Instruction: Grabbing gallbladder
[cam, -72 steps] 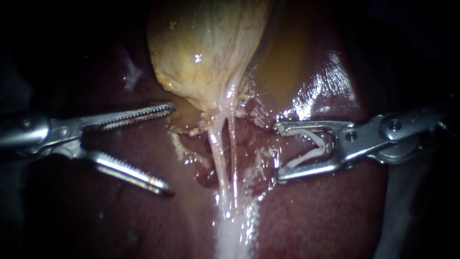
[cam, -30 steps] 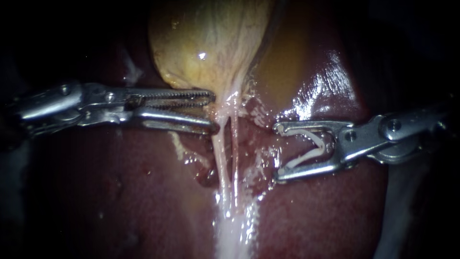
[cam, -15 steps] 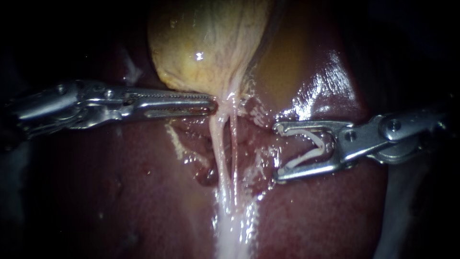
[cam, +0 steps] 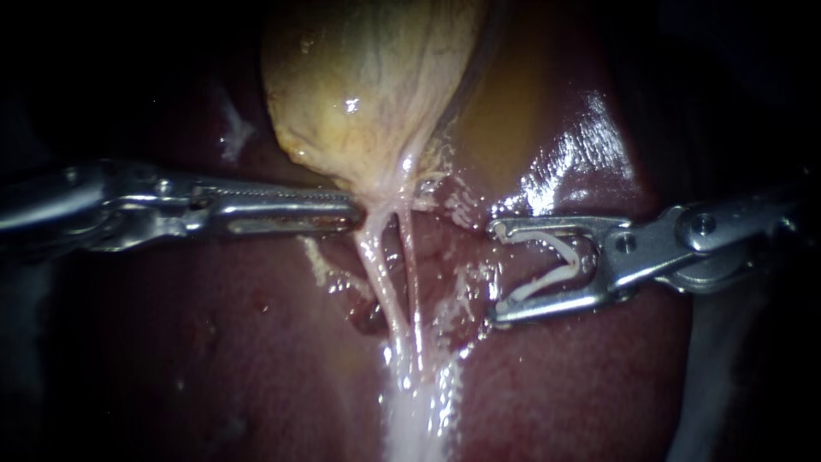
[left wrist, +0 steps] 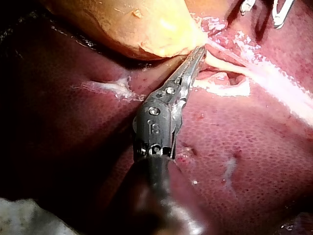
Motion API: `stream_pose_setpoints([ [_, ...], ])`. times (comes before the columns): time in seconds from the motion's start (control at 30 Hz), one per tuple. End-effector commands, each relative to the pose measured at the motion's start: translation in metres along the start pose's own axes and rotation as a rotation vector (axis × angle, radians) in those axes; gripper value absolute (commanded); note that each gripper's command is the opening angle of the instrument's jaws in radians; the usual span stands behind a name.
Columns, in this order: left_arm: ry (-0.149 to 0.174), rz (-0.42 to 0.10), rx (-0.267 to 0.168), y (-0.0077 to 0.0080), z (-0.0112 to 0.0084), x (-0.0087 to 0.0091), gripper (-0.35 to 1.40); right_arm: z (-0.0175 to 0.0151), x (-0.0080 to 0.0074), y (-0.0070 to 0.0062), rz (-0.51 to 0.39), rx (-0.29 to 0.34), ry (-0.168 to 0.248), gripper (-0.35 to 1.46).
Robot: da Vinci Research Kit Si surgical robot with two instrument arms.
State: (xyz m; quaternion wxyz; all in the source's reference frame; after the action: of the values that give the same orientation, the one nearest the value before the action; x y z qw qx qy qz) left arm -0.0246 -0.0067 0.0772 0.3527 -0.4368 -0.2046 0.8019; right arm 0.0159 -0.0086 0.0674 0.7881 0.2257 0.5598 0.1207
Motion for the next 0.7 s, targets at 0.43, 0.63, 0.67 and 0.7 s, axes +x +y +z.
stream_pose_setpoints([
  [0.43, 0.029, -0.021, -0.008, 0.0009, -0.0036, 0.0033, -0.35, 0.0, 0.0, 0.0, 0.006, 0.0, 0.0, 0.5],
  [0.63, 0.032, -0.023, -0.009, 0.0012, -0.0039, 0.0037, -0.35, 0.0, 0.0, 0.0001, 0.006, 0.0, 0.0, 0.5],
  [0.67, 0.032, -0.023, -0.009, 0.0013, -0.0039, 0.0037, -0.35, 0.0, 0.0, 0.0001, 0.006, -0.001, 0.0, 0.5],
  [0.7, 0.032, -0.023, -0.009, 0.0013, -0.0039, 0.0037, -0.35, 0.0, 0.0, 0.0001, 0.006, -0.001, 0.0, 0.5],
])
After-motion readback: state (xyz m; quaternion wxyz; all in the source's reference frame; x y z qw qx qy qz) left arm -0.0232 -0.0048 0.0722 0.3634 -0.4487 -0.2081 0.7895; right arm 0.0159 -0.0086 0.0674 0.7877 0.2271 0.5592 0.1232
